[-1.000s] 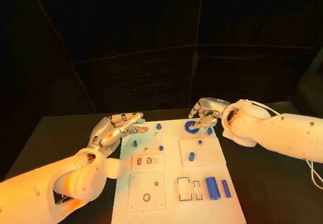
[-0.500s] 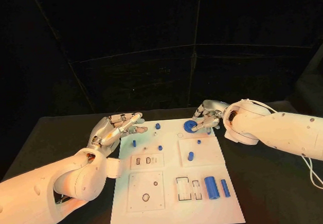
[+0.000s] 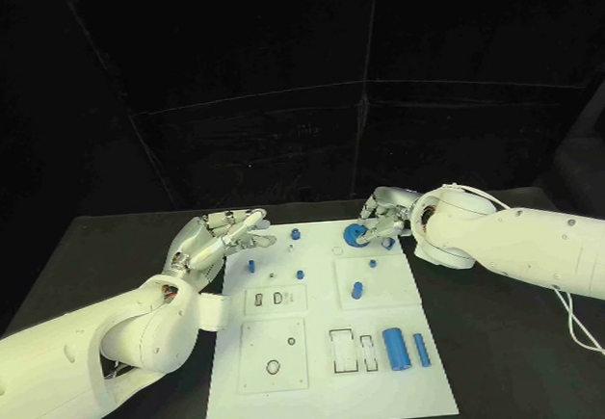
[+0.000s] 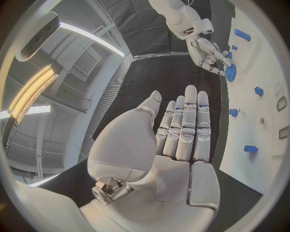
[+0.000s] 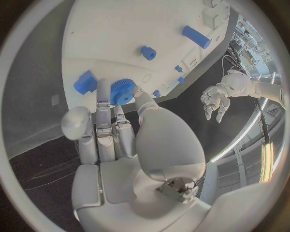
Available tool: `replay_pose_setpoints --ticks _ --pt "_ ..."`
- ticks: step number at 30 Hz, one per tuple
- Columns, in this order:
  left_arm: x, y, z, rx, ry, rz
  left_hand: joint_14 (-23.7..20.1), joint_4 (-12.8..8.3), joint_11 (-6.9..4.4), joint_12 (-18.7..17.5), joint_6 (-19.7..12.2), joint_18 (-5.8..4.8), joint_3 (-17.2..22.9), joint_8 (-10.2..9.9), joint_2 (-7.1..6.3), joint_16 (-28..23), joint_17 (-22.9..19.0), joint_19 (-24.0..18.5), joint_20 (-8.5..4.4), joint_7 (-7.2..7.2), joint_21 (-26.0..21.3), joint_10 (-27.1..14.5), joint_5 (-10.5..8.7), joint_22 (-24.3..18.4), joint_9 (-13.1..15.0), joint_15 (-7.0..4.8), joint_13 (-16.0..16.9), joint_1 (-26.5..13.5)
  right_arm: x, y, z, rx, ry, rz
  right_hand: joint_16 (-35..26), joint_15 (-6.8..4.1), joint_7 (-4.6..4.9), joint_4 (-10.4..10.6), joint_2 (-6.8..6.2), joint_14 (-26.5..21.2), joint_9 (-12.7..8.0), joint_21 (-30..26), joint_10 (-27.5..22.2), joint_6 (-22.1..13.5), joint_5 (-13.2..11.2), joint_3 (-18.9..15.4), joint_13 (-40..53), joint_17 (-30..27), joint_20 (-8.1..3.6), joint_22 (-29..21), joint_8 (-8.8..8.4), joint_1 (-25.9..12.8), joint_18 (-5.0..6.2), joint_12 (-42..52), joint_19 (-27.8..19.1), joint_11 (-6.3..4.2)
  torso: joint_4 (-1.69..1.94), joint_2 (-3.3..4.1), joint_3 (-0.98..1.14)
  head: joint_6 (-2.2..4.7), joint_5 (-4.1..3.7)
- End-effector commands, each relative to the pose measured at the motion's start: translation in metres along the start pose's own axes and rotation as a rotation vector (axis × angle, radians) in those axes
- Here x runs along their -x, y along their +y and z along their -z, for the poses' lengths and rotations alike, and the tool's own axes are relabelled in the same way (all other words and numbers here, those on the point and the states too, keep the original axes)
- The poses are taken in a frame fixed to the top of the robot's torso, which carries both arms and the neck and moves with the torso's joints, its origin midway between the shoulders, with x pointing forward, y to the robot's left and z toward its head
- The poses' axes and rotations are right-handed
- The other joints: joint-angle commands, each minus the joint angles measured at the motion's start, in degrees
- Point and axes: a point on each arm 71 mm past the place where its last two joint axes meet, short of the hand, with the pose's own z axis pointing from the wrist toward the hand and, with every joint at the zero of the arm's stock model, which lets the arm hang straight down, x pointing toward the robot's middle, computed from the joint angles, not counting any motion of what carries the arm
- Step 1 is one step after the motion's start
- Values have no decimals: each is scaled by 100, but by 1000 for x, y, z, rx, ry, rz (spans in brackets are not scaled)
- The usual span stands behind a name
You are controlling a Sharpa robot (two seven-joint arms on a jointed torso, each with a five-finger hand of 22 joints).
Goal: Assemble the parts on the task board
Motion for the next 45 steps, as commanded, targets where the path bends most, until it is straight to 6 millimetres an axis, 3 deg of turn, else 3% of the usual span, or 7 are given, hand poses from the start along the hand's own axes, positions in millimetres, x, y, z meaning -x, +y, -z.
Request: replay_pose_setpoints --ticks 1,5,13,45 --pt "-2 -1 0 -6 21 2 -12 -35 34 -30 17 39 3 -24 54 -38 5 32 7 31 -19 2 25 -8 -5 43 -4 8 3 -1 -1 -32 -24 32 -27 42 -14 -26 45 104 1 280 58 -25 -96 -13 537 12 -6 529 46 96 -159 38 269 -4 5 -3 1 -2 -9" --pt "-2 -1 0 -5 22 3 -12 -35 34 -30 17 39 3 -24 54 -38 5 32 7 31 -19 2 25 -8 -5 43 -4 8 2 0 -2 -47 -23 48 -38 36 -17 -67 96 105 -4 478 89 -21 -139 26 595 18 -12 908 79 174 -225 71 453 -9 1 1 2 -7 -16" --pt "-2 0 -1 -2 26 5 -12 -40 34 -36 19 39 9 -29 57 -44 12 33 8 32 -23 4 25 -11 -4 43 -4 10 -1 6 -4 -50 -12 82 -52 29 -24 -143 133 104 -5 629 139 9 -173 77 683 25 -20 1207 123 275 -277 123 586 -16 3 0 2 -24 -29" --pt "-3 0 -1 5 37 6 -14 -46 35 -44 18 39 11 -34 55 -51 18 33 8 33 -26 5 24 -14 -5 44 -4 11 -6 31 -5 -27 -64 168 -69 36 -27 -102 -8 121 -14 745 253 -2 -269 -20 875 41 -15 1428 173 122 -316 246 674 -11 5 -3 1 -62 -65"
